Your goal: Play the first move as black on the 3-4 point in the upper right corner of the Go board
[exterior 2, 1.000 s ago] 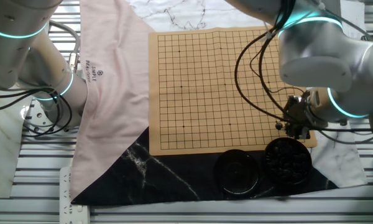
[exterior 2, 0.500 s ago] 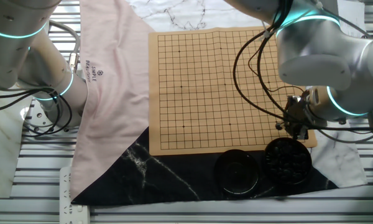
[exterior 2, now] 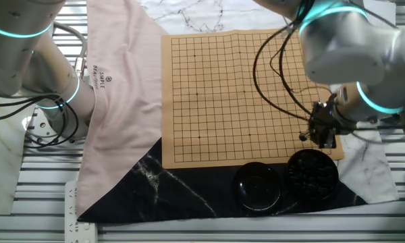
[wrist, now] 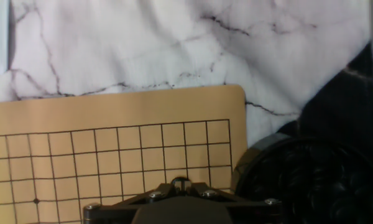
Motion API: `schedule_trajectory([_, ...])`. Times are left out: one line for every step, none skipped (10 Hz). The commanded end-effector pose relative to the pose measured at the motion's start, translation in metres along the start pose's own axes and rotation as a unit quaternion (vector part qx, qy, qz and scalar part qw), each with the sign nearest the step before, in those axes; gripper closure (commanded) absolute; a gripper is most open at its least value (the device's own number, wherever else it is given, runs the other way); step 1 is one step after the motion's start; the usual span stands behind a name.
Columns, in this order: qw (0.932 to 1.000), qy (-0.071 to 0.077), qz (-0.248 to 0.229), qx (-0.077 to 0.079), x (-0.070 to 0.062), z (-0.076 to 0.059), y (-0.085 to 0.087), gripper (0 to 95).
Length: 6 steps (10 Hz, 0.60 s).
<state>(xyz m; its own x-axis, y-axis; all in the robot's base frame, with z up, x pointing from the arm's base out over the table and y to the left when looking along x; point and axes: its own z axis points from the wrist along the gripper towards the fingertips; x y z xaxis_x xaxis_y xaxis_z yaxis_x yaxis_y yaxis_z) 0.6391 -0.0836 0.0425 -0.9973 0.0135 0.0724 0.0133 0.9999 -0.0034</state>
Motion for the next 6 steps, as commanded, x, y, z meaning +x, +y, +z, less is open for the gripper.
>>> schedule_trajectory([0.9999, -0.007, 0.01, 0.0, 0.007, -0.012, -0.007, 95.0])
schedule_trajectory([0.9994, -0.005, 0.032, 0.006, 0.012, -0.02, -0.01, 95.0])
schedule_trajectory([0.9986, -0.006, 0.049, 0.017, 0.016, -0.027, -0.014, 95.0])
schedule_trajectory([0.9982, -0.006, 0.056, 0.02, 0.02, -0.031, -0.016, 95.0])
schedule_trajectory([0.9968, -0.007, 0.077, 0.02, 0.024, -0.034, -0.018, 95.0])
schedule_trajectory([0.9953, -0.01, 0.094, 0.021, 0.027, -0.037, -0.02, 95.0])
